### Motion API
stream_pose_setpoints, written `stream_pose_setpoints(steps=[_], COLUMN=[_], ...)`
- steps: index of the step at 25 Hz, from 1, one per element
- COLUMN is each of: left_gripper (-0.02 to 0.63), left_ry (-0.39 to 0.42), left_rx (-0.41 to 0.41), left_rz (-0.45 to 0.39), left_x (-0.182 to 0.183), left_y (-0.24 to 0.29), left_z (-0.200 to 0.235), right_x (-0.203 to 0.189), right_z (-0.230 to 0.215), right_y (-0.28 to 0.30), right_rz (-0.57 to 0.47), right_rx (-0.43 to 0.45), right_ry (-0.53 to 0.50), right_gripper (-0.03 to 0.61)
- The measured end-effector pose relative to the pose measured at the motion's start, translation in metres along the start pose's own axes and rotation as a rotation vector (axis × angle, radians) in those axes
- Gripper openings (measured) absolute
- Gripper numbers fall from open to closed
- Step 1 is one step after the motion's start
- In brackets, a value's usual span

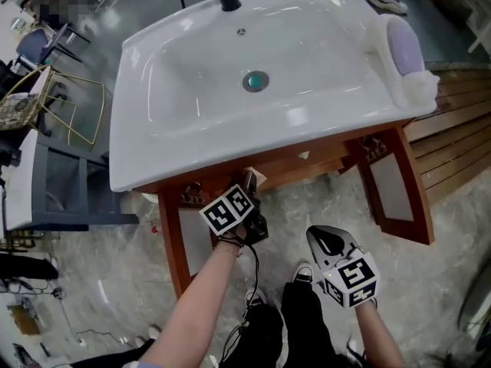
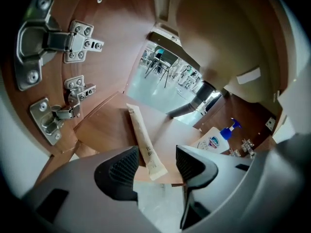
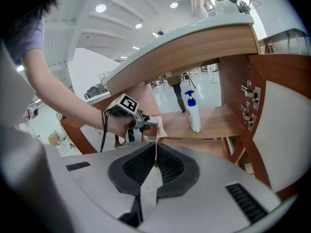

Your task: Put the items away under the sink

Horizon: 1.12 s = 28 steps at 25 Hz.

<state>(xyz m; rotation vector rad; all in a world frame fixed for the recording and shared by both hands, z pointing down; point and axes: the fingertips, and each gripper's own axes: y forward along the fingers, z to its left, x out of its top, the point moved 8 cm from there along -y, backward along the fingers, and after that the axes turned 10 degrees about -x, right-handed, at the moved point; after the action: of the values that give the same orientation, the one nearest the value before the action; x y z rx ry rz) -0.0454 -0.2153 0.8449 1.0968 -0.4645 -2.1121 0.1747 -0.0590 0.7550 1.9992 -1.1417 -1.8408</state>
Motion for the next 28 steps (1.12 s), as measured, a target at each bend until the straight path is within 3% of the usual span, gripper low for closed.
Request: stream_pose_setpoints(steps=[5,11,17,28], left_gripper=[0.241,0.161,0.157,0.141], left_ry=[0.049,0.187,0.291,0.344], left_rx=[0.0,0.005,-0.061,-0.154], left_rz=[0.029,0.027,0.005,-0.061], left_x=[-0.005,0.0,0.011,0.038], left_y=[-0.025,-0.059,-0.104,-0.21], left_z=[-0.007,-0.027,-0.063,-0.126], right_x=[0.009,0.023,0.048,0.107], right_z=[0.017,0.034,0.05,0.086], right_y=[-0.013,-0.03,-0.064,-0.131], right_rz=[0.005,0.001,-0.017,-0.074], right_rx=[0.001,0.002,0.0,0.017], right_ry=[-0.001,-0.003,-0.001,-0.04], right_gripper=[0.021,0.021,0.021,0.021])
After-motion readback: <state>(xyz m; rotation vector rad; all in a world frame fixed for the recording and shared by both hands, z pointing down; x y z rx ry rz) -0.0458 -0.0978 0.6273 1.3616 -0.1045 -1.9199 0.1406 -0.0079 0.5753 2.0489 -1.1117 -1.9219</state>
